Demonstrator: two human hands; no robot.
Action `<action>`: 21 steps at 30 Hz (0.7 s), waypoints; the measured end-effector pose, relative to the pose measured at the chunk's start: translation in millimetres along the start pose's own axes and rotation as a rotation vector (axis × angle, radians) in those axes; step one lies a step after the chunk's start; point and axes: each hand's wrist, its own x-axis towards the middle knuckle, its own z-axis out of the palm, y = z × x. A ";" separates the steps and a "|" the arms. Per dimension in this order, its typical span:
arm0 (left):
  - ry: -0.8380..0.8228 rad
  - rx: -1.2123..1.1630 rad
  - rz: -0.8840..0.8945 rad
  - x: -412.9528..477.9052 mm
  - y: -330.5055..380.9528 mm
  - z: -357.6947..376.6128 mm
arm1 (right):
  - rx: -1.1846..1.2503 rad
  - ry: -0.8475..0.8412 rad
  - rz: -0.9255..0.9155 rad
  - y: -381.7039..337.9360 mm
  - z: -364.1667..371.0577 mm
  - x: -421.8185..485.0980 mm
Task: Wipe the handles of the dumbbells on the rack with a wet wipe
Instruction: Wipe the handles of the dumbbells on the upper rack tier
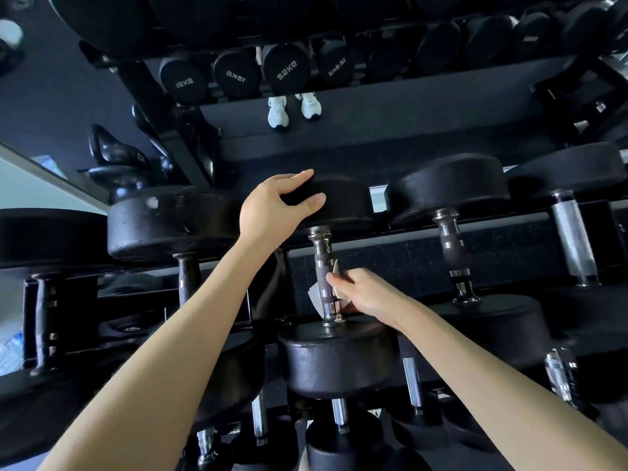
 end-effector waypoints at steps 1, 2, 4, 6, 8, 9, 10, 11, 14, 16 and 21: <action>0.002 -0.004 0.000 0.3 -0.2 -0.1 | -0.101 -0.004 -0.023 -3.1 3.5 -2.5; 0.004 -0.008 0.000 0.7 -0.5 -0.2 | -0.212 0.004 -0.063 -8.1 7.7 -7.2; 0.005 -0.013 -0.001 0.9 -0.4 -0.4 | -0.310 0.012 -0.122 -15.8 15.1 -15.6; 0.004 -0.018 -0.002 0.6 -0.3 -0.3 | -0.239 0.030 -0.083 -22.6 17.3 -24.3; 0.001 -0.020 -0.004 0.2 -0.6 -0.4 | -0.091 0.123 -0.031 -23.6 20.0 -26.6; 0.001 -0.019 -0.006 0.2 -1.1 -0.2 | -0.032 0.185 -0.021 -22.0 23.0 -24.5; 0.001 -0.018 -0.007 0.4 -1.3 0.2 | -0.011 0.254 -0.022 -21.0 26.2 -22.3; 0.001 -0.016 -0.007 0.5 -1.5 0.7 | -0.011 0.317 -0.028 -18.5 29.8 -17.9; 0.007 -0.015 -0.004 1.8 -2.4 1.1 | -0.051 0.431 -0.002 -15.5 33.0 -1.2; 0.008 -0.011 0.000 2.0 -3.9 1.9 | -0.085 0.423 0.034 -14.7 29.2 6.3; 0.005 -0.011 -0.005 2.3 -5.7 2.5 | 0.192 0.348 0.070 -4.6 25.5 13.8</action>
